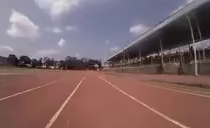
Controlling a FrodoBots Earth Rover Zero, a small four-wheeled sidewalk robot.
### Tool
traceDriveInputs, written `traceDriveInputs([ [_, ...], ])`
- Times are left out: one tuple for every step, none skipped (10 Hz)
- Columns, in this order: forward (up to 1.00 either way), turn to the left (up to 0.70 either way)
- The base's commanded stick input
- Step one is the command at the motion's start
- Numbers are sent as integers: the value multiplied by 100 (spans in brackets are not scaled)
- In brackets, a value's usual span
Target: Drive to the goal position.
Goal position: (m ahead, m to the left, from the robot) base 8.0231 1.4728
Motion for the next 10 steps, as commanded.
traceDriveInputs([
  [70, 0],
  [70, 0],
  [70, 0],
  [70, 0],
  [70, 0],
  [70, 0],
  [70, 0],
  [70, 0],
  [70, 0],
  [70, 0],
])
